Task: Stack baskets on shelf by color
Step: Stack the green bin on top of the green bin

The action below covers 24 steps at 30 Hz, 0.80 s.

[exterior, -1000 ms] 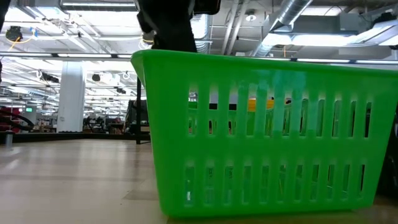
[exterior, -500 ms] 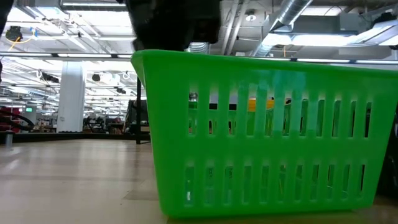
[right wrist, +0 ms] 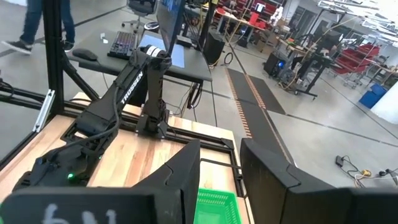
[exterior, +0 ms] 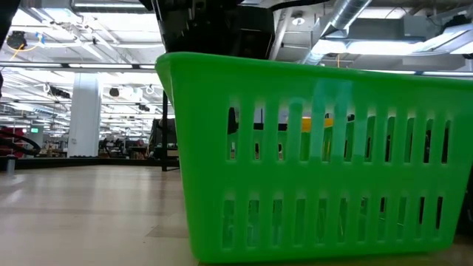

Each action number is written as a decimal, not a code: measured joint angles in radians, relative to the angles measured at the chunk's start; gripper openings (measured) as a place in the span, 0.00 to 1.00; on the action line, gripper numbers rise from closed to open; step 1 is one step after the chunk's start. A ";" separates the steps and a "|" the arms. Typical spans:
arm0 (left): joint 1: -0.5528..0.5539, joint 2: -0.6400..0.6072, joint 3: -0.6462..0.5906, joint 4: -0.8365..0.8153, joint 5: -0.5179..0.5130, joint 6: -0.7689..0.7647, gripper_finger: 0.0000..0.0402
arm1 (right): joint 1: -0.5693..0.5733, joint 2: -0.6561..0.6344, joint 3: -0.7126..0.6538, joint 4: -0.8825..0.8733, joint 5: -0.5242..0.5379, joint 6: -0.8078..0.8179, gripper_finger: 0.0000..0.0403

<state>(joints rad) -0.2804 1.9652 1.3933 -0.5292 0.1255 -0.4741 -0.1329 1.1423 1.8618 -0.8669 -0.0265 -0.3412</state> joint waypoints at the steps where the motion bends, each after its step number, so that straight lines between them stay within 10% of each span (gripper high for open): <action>1: 0.001 0.001 0.000 -0.001 0.000 -0.002 0.43 | 0.000 0.000 0.000 -0.001 0.000 0.000 0.34; 24: 0.068 0.019 0.023 -0.055 0.106 -0.090 0.00 | 0.000 0.000 0.000 -0.001 0.001 0.021 0.34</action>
<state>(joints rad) -0.2124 1.9838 1.4161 -0.5838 0.2319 -0.5638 -0.1329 1.1423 1.8618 -0.8676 -0.0254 -0.3199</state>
